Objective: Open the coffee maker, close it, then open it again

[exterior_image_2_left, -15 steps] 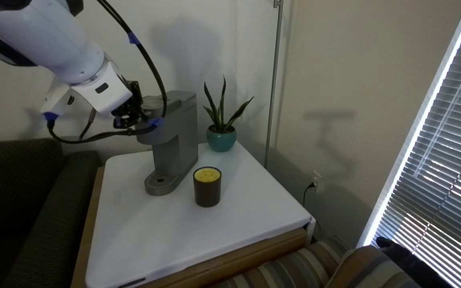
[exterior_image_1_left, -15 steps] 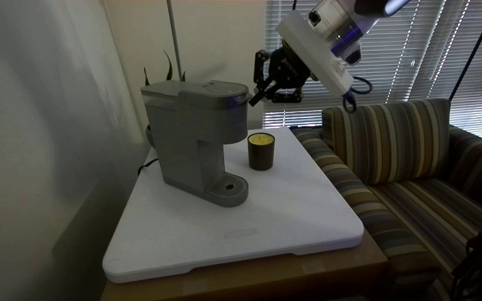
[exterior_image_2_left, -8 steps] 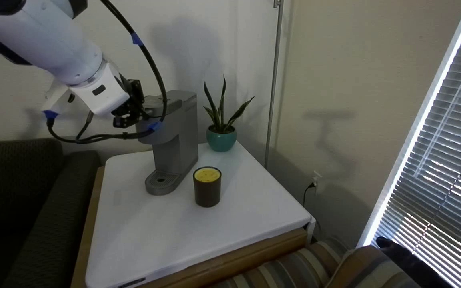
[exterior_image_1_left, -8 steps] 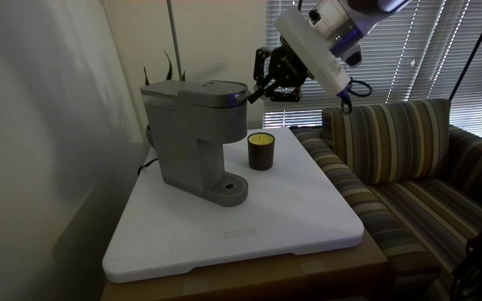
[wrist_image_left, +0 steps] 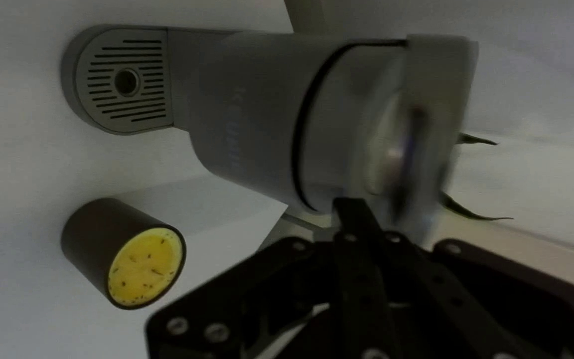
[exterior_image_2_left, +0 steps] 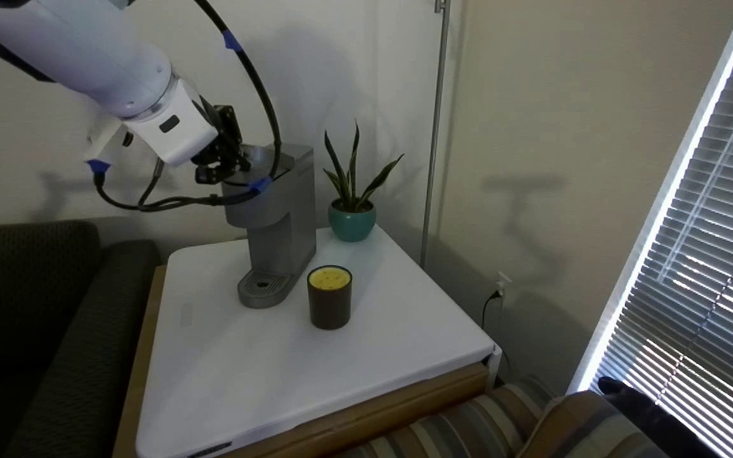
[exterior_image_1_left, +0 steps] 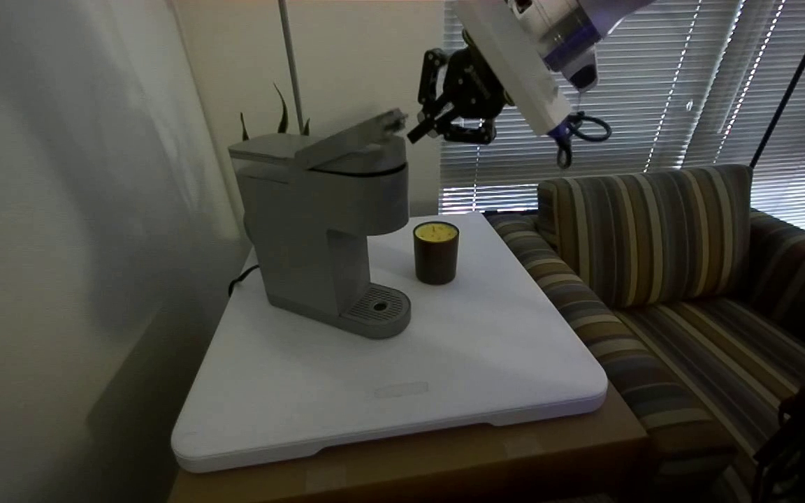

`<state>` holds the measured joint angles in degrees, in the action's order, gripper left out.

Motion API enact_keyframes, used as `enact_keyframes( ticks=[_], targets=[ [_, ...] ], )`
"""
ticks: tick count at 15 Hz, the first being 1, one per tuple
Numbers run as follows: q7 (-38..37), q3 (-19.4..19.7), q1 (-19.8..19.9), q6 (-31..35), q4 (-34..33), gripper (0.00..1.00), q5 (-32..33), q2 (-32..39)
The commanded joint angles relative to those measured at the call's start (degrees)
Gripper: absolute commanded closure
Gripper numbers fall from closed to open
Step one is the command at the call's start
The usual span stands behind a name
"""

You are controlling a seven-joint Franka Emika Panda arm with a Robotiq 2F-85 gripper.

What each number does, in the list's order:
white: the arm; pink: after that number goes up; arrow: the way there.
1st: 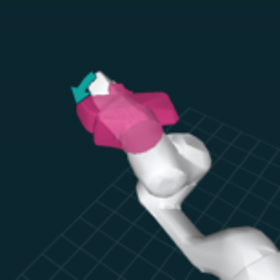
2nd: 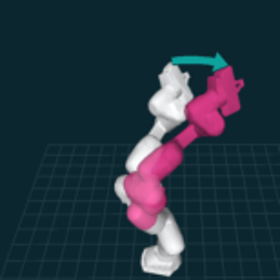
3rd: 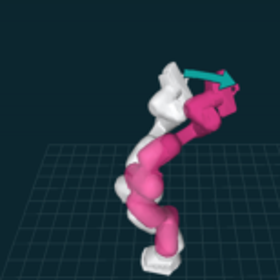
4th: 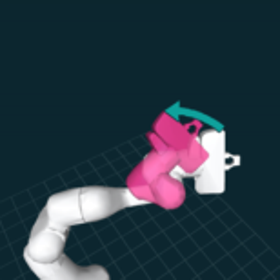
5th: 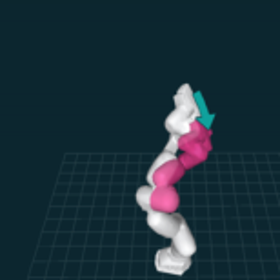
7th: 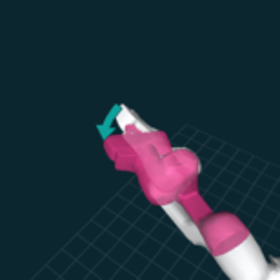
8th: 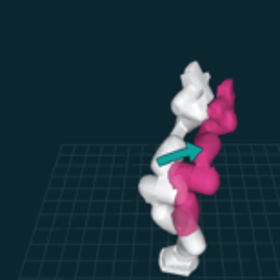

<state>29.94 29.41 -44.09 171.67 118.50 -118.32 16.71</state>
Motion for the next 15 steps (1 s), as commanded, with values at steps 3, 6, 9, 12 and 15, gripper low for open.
enact_keyframes(
  ticks=[3,6,9,12,15],
  targets=[
    [5.1,2.0,-0.2,-2.3,-3.1,1.0,-5.9,-0.8],
    [5.9,2.4,-0.1,-4.5,-3.2,1.0,-7.5,-1.1],
    [5.3,2.3,0.3,-8.0,-2.6,1.0,-7.2,-2.0],
    [4.1,2.2,0.2,-10.2,-2.2,1.0,-4.1,-3.3],
    [3.1,2.2,0.1,-9.8,-2.0,1.0,-0.3,-5.2]
  ],
)
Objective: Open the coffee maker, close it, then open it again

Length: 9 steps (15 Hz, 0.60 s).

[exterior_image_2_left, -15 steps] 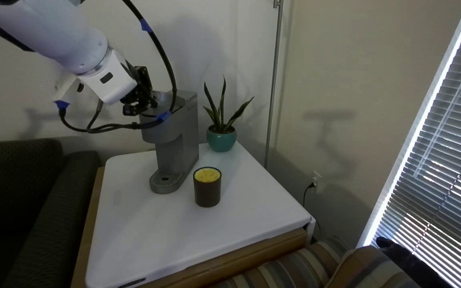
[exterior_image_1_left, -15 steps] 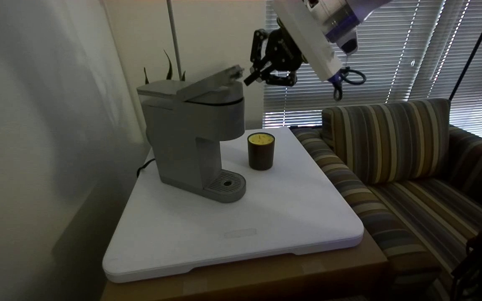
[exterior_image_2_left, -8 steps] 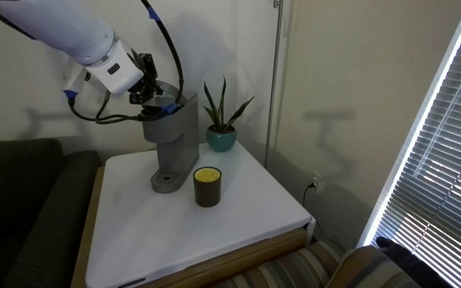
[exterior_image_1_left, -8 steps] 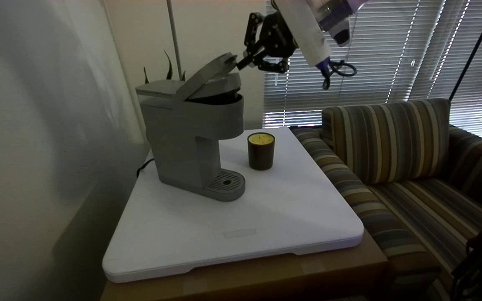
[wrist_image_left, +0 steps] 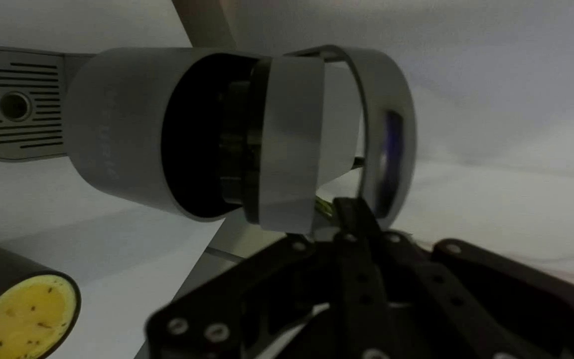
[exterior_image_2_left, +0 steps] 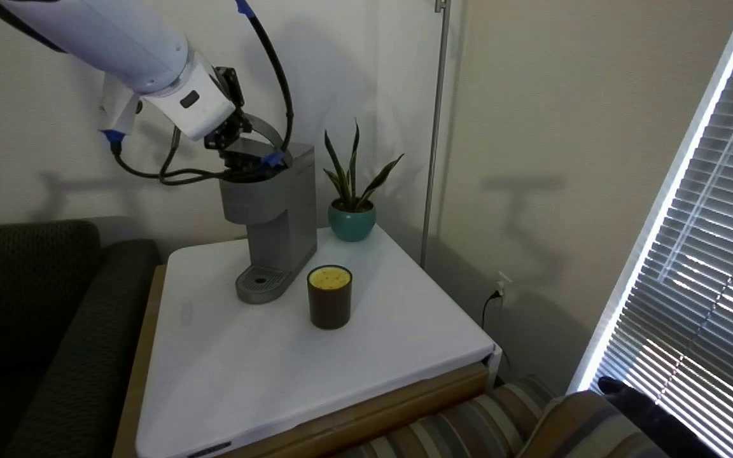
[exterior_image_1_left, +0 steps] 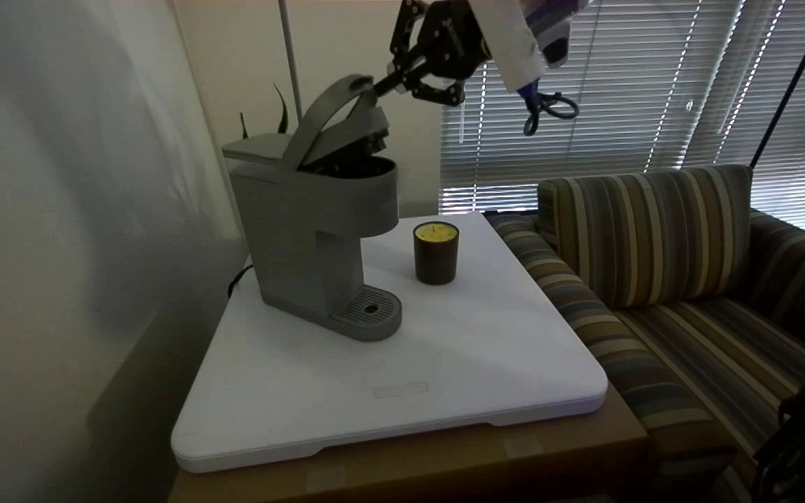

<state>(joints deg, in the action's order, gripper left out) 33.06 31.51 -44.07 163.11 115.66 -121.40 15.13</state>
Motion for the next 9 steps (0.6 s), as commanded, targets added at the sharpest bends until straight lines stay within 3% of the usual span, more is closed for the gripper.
enact_keyframes(
  ticks=[1,9],
  targets=[
    [-0.2,0.2,0.0,-0.8,0.7,1.0,4.3,-4.4],
    [-0.5,0.4,0.2,-0.6,0.6,1.0,9.8,-9.4]
  ],
)
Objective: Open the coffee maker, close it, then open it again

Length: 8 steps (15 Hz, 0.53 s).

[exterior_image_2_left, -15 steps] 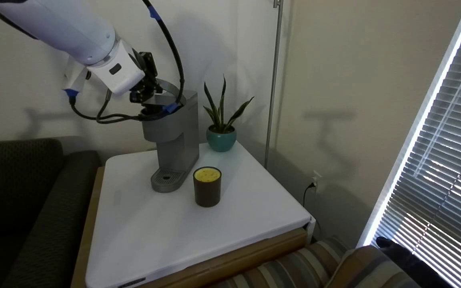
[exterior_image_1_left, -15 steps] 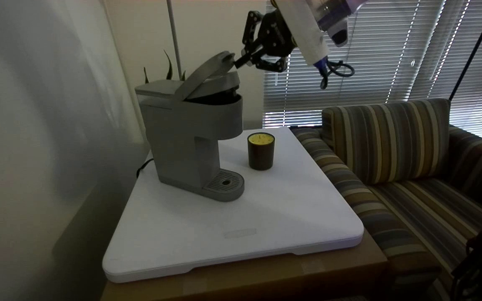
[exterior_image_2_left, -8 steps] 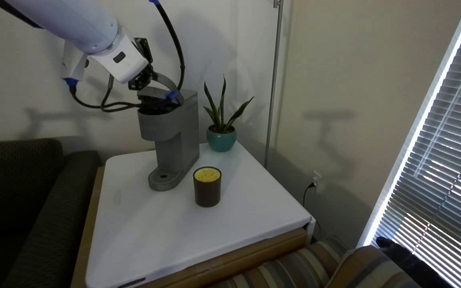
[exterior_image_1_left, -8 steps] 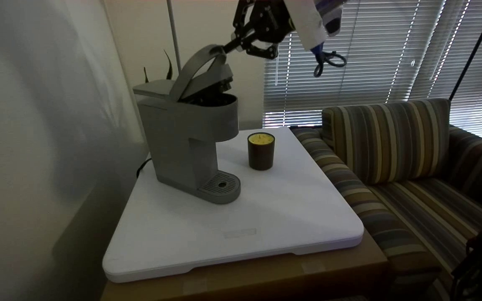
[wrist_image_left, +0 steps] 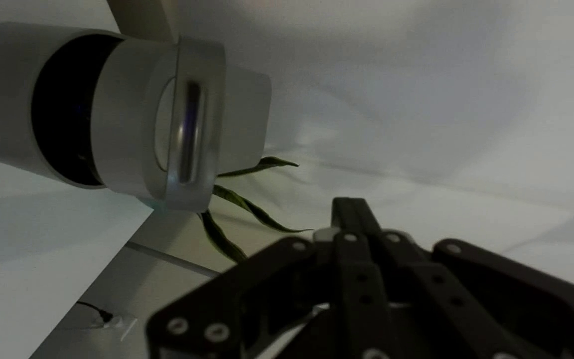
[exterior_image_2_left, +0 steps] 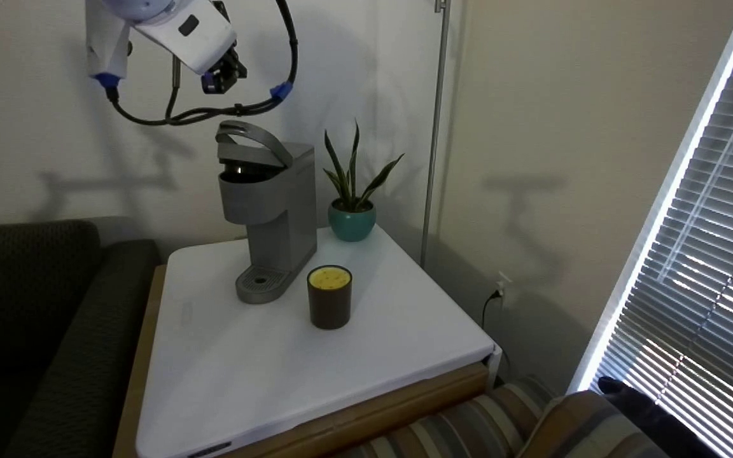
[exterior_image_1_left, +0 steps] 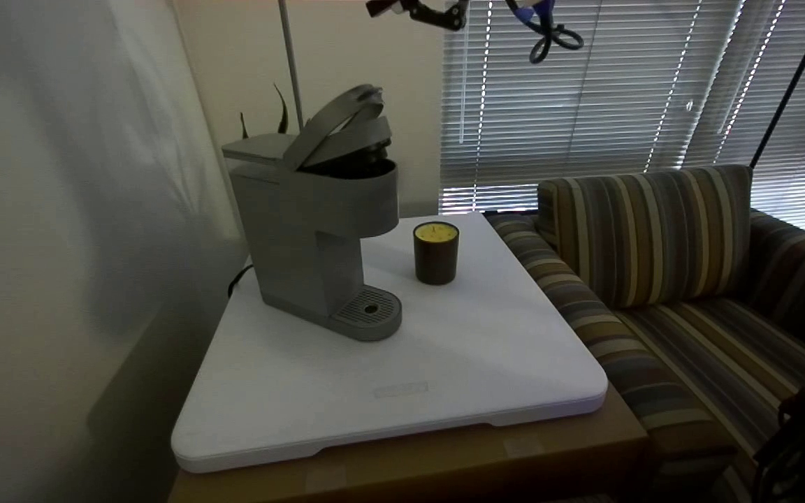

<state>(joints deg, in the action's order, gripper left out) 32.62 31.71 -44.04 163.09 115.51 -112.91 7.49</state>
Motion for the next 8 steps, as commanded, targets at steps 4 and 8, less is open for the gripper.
enact_keyframes(
  ticks=[4,8],
  targets=[
    [-0.3,0.1,0.2,-1.3,0.6,1.0,1.8,-2.2],
    [-0.9,0.0,0.3,-3.2,-0.2,1.0,2.0,-0.8]
  ],
)
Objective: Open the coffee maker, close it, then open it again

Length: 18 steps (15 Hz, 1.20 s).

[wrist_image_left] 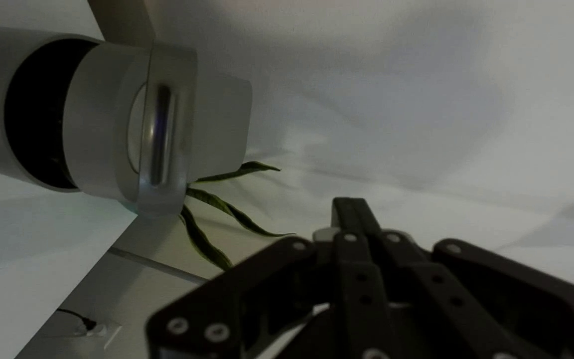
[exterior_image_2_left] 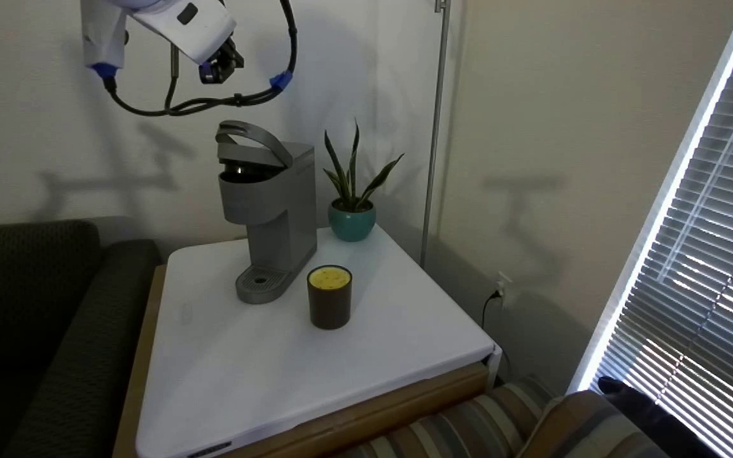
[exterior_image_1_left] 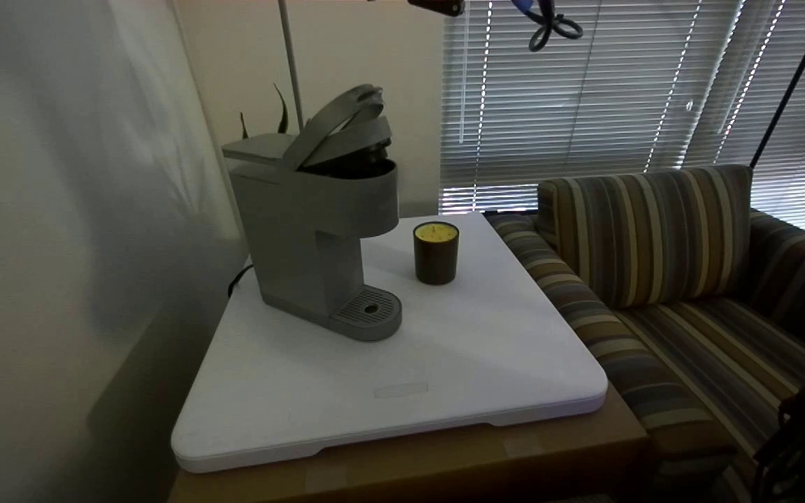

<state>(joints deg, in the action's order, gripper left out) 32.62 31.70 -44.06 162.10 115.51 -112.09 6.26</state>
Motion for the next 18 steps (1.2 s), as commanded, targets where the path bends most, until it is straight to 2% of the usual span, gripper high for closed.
enact_keyframes(
  ticks=[1,7,10,11,12,13,14,18],
  targets=[
    [-1.6,0.0,0.4,-2.9,-0.6,1.0,1.9,1.1],
    [-8.1,-0.1,0.6,-7.5,-2.0,1.0,7.9,5.5],
    [-12.8,-0.2,0.3,-7.2,-2.9,1.0,12.6,8.6],
    [-13.9,-11.4,10.3,-4.8,-3.4,1.0,15.8,8.1],
    [-15.4,-13.2,11.7,-3.9,-3.5,1.0,18.3,8.5],
    [-17.3,-6.5,5.2,-5.1,-3.5,1.0,19.6,9.7],
    [-18.5,-8.2,6.6,-4.5,-3.5,1.0,21.4,9.8],
    [-20.9,-7.9,6.0,-2.4,-1.9,1.0,23.6,9.1]
  ],
)
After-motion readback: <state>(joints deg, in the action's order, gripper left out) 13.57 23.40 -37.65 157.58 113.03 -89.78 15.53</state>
